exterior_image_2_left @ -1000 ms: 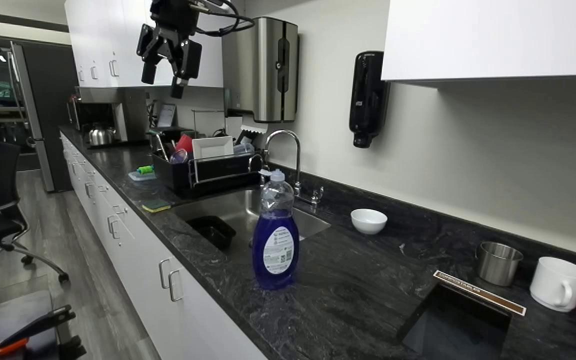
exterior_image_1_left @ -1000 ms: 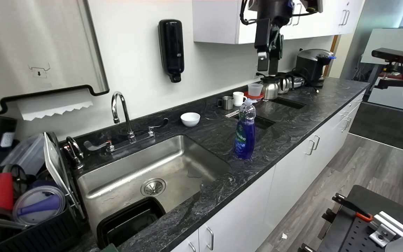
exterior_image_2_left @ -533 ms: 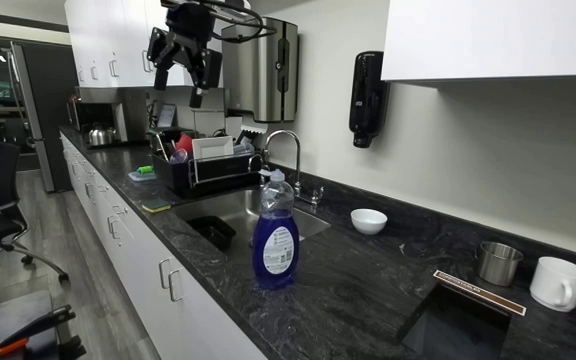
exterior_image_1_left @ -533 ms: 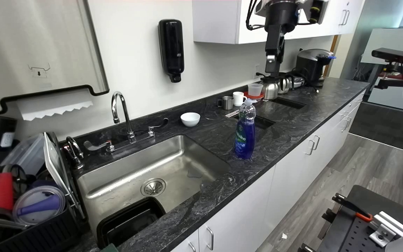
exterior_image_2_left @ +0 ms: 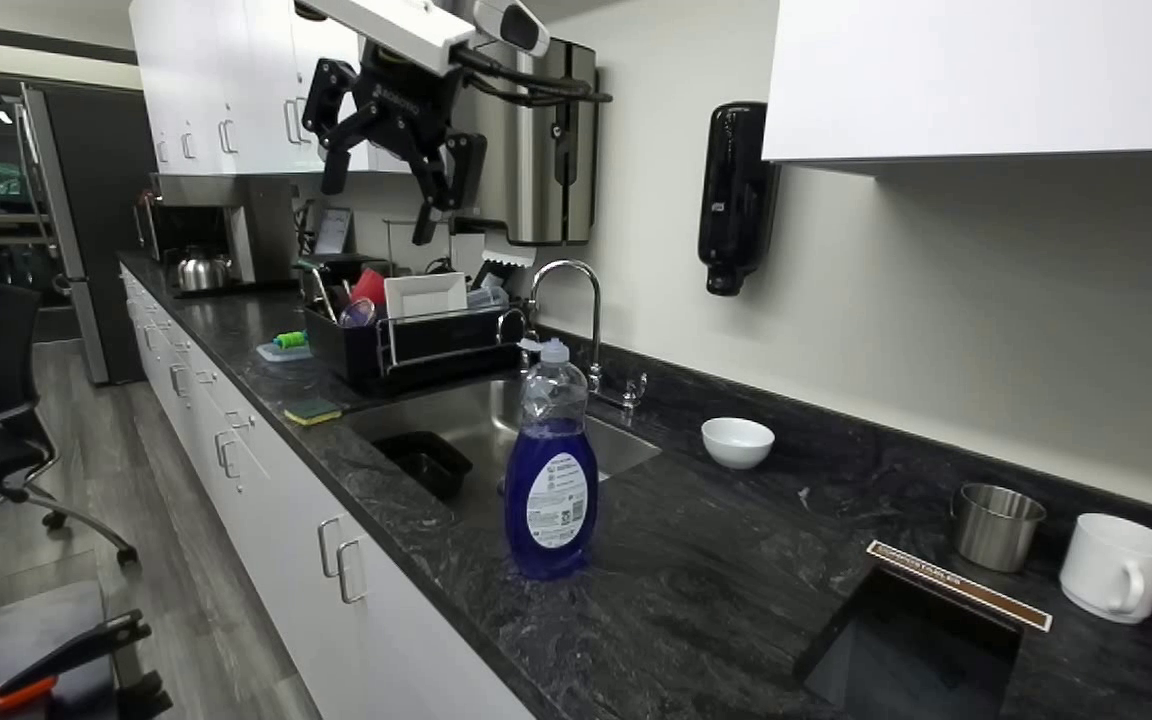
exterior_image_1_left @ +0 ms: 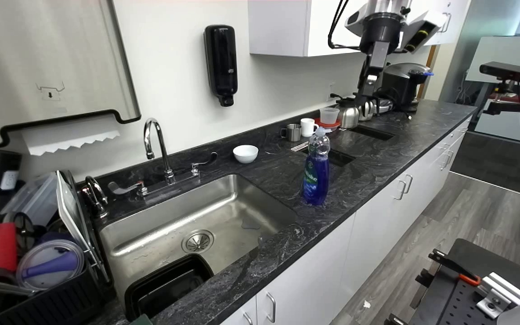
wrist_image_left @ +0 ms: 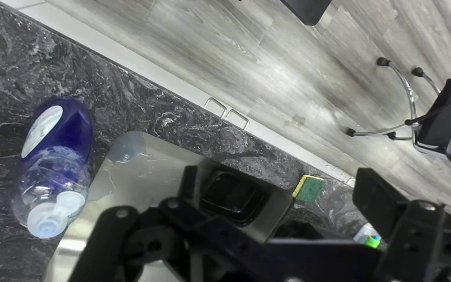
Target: Pick up the dish soap bottle
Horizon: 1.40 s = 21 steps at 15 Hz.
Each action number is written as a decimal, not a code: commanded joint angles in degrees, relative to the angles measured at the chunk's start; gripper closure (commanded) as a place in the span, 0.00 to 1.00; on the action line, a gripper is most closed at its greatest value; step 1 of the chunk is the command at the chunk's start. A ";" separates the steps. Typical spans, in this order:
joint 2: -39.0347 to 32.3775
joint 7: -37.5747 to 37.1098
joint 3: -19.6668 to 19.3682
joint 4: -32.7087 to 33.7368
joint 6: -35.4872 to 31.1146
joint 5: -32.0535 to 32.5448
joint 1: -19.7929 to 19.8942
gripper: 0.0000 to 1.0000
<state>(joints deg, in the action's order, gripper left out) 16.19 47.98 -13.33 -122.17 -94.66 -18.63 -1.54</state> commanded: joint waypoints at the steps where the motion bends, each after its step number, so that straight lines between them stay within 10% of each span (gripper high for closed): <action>1: -2.24 7.51 -1.87 -0.30 -0.12 -4.08 2.44 0.00; 21: -8.91 20.17 -3.31 0.28 0.02 -8.63 7.19 0.00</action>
<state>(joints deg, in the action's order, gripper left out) 8.81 62.65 -17.19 -122.17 -94.53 -26.10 3.68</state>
